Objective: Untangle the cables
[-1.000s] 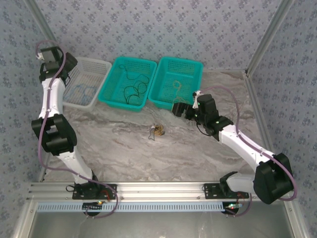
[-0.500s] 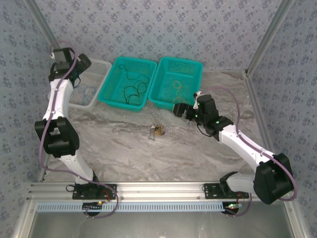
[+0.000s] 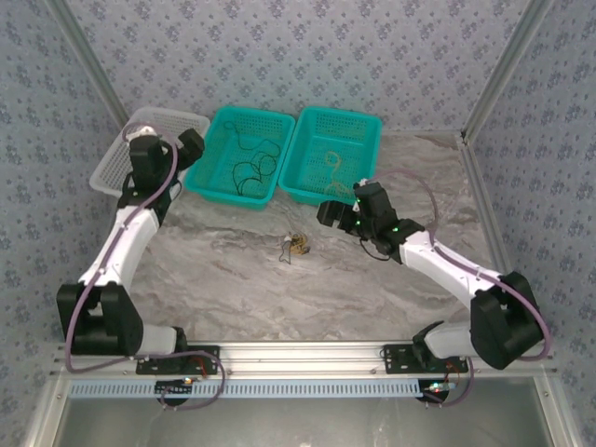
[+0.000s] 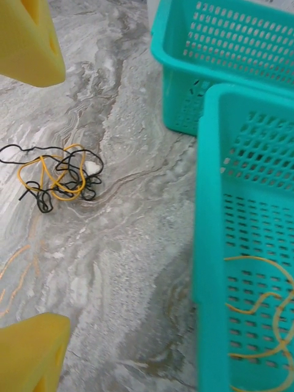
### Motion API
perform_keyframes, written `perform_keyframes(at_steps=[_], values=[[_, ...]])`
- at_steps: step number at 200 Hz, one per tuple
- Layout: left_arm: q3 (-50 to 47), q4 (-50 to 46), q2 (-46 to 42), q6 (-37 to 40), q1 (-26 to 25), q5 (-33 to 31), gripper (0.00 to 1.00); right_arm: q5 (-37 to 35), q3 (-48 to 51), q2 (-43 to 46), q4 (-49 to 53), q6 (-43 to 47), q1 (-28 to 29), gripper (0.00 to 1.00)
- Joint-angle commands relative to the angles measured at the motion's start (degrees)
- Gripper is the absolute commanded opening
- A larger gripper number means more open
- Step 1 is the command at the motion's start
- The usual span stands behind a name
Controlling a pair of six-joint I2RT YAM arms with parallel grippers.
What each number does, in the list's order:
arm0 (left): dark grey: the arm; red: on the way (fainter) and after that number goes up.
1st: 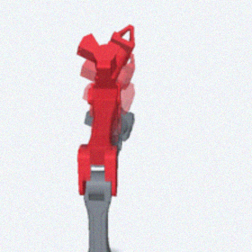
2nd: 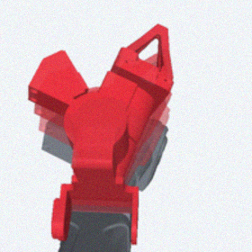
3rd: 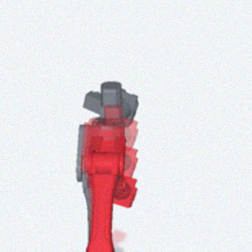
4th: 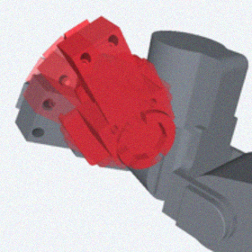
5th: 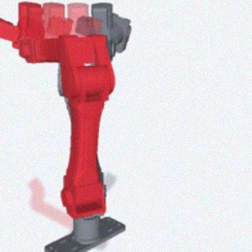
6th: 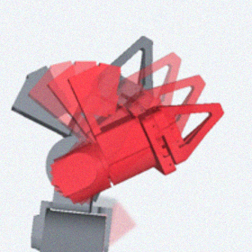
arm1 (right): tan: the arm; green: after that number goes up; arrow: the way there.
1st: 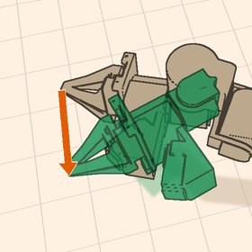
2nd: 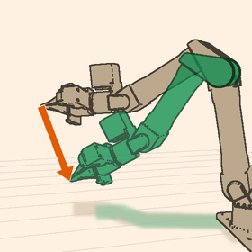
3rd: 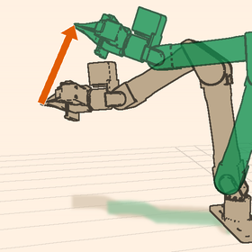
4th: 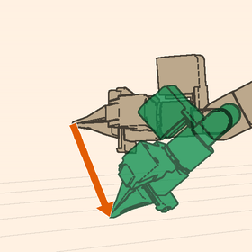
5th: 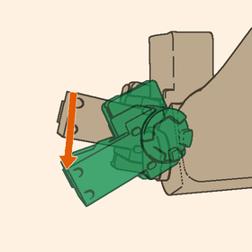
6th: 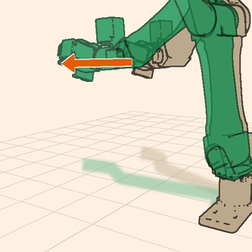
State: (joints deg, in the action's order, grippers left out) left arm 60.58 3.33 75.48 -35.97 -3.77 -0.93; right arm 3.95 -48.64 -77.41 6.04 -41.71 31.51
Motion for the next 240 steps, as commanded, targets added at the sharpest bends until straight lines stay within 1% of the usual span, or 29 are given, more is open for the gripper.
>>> perform_keyframes(at_steps=[1, 20, 35, 44, 69, 84, 92, 112, 135, 142, 167, 189, 240], values=[[-4.37, 6.15, -5.56, -2.78, -2.49, -0.25, 0.99, -1.22, -0.86, -2.18, -1.07, -4.22, 1.86, 0.96], [-8.19, 5.69, -8.86, -3.18, -4.89, -0.09, 0.99, -1.26, -0.96, -4.03, -3.39, -4.28, 3.86, 0.94], [-10.46, 4.24, -10.61, -3.46, -6.62, 0.45, 0.99, -2.55, -2.50, -5.97, -2.04, -2.41, 5.50, 0.91], [-11.52, 3.20, -11.26, -3.57, -7.58, 1.00, 0.99, -3.92, -3.80, -7.00, -0.59, -0.78, 6.46, 0.85], [-14.24, 0.86, -12.66, -4.96, -9.57, 1.88, 0.99, -7.50, -8.95, -10.08, 4.46, 4.44, 9.04, 0.73], [-16.17, 1.38, -13.29, -6.31, -10.20, 2.70, 0.99, -8.99, -11.82, -12.14, 6.60, 5.15, 10.27, 0.67], [-17.01, 1.55, -13.51, -6.84, -10.46, 3.21, 0.99, -8.99, -13.32, -13.31, 7.42, 7.29, 10.69, 0.64], [-18.16, 1.36, -13.44, -7.49, -10.82, 4.20, 0.99, -7.61, -16.13, -16.35, 8.41, 7.95, 11.45, 0.57], [-18.82, 0.46, -13.34, -7.45, -10.94, 4.98, 0.99, -6.15, -19.13, -20.39, 10.41, 8.27, 12.21, 0.54], [-19.20, 0.32, -13.43, -7.51, -10.92, 4.89, 0.99, -6.12, -21.95, -21.73, 11.30, 8.38, 12.56, 0.52], [-20.56, 0.73, -13.95, -7.56, -10.86, 4.25, 0.99, -7.67, -25.71, -25.74, 13.60, 9.18, 13.72, 0.39], [-21.07, -0.04, -14.29, -6.69, -10.84, 3.58, 0.99, -8.59, -28.39, -28.64, 15.49, 9.44, 14.36, 0.36], [-21.42, -1.58, -15.27, -4.86, -10.57, 2.00, 0.99, -9.19, -31.74, -33.47, 18.50, 9.46, 15.15, 0.33]])
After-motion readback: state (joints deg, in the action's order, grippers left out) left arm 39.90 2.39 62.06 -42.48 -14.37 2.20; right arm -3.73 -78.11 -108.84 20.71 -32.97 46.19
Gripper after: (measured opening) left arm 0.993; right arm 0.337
